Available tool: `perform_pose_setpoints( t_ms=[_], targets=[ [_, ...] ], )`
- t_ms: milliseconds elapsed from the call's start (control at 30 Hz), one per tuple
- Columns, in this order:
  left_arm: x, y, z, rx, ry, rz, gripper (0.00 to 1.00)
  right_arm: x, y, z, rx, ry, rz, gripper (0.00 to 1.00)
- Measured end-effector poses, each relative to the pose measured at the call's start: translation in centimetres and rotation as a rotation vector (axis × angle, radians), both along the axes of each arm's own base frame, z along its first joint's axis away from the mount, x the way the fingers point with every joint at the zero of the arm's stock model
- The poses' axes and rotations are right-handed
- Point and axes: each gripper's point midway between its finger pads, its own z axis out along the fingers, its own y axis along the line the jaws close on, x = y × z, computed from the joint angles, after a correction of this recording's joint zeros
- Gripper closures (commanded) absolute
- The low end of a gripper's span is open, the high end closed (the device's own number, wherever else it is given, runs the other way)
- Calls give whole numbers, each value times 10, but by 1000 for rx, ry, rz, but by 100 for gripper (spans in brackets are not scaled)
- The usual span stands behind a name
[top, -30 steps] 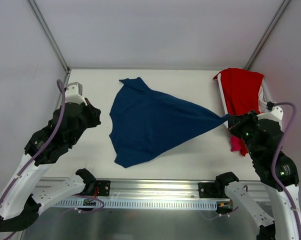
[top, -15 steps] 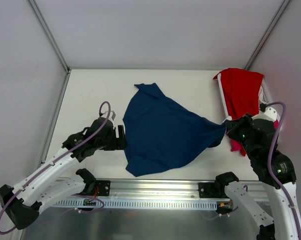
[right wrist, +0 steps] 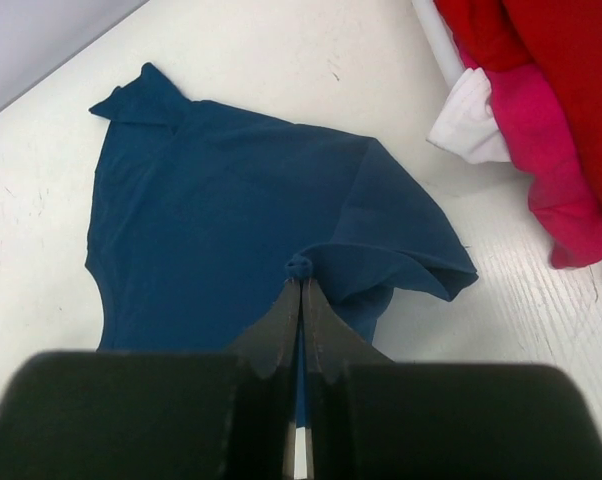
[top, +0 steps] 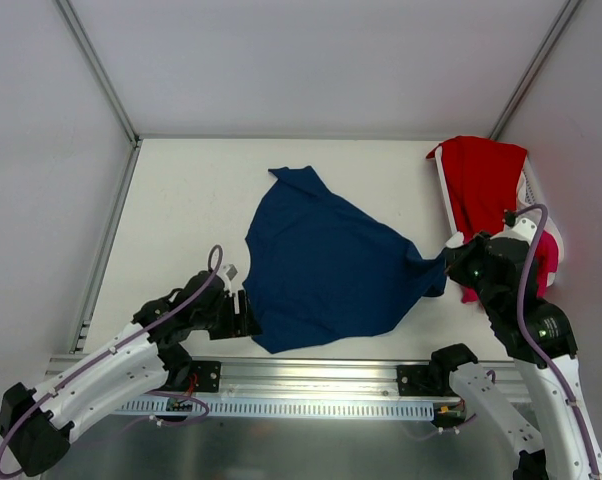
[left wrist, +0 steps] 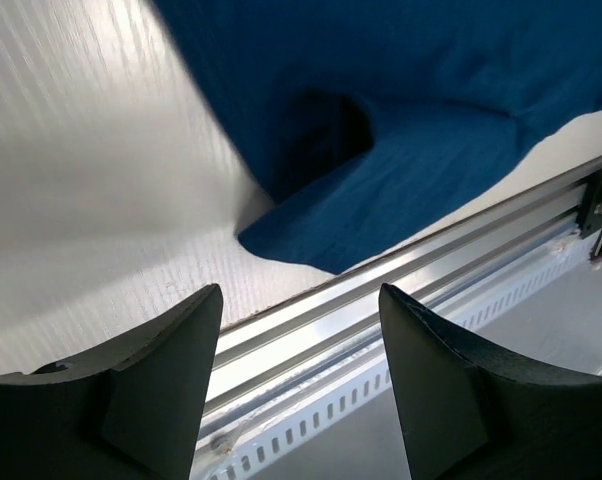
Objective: Fold and stack the t-shirts
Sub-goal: Flatten the tshirt out
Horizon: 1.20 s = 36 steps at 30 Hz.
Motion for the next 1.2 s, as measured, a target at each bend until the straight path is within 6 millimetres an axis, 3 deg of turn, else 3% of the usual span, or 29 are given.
perform_pose_setpoints(
  t_ms=[200, 633, 967, 1200],
  targets=[
    [-13, 2, -37, 29, 51, -7, 36, 2, 1, 2, 3, -12, 0, 100],
    [23, -26, -38, -40, -64, 8, 41, 3, 1, -6, -2, 6, 0, 100],
    [16, -28, -47, -3, -56, -37, 100, 5, 2, -15, -8, 25, -2, 100],
    [6, -34, -48, -1, -39, -73, 100, 9, 3, -23, -14, 49, -3, 99]
  ],
)
